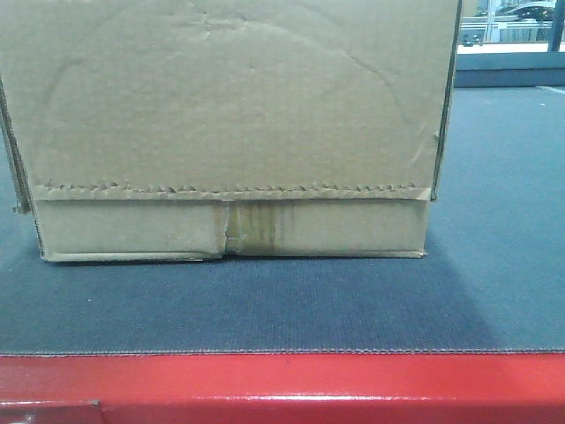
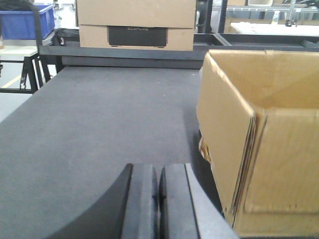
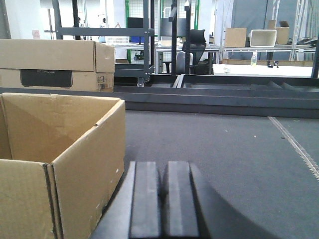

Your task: Grab carton from right shelf to conveyor

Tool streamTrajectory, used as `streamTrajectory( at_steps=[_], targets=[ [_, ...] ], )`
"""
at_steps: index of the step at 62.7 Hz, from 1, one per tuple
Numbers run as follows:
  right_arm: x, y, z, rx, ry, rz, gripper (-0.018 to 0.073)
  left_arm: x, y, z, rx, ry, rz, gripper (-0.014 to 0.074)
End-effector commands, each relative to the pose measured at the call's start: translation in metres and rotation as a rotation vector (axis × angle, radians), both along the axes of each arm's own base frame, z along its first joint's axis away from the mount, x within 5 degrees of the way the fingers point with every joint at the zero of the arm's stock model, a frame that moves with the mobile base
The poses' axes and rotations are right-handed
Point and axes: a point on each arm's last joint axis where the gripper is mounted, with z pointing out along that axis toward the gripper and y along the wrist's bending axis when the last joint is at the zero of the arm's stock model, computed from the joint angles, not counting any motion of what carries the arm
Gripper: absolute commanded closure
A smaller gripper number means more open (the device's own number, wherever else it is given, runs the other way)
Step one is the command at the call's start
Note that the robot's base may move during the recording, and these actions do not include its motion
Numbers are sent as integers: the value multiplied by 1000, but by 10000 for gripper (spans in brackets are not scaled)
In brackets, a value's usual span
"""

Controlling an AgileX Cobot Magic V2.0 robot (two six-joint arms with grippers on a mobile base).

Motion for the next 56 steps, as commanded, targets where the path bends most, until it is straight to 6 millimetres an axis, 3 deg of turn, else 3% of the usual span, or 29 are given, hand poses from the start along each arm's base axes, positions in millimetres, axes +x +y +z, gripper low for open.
streamTrajectory(
  at_steps=[1, 14, 17, 20, 56],
  targets=[
    [-1, 0, 1, -10, -27, -6, 628, 3, -2, -21, -13, -52, -20, 582],
    [-1, 0, 2, -10, -28, -5, 628, 21, -4, -85, -60, -113, -45, 582],
    [-1, 0, 1, -10, -27, -6, 628, 21, -4, -80, -72, -186, -49, 582],
    [-1, 0, 1, -10, -27, -6, 628, 21, -4, -86, -80, -126, -46, 582],
    [-1, 0, 1, -10, -27, -6, 628, 21, -4, -84, -74, -143, -47, 582]
  ],
)
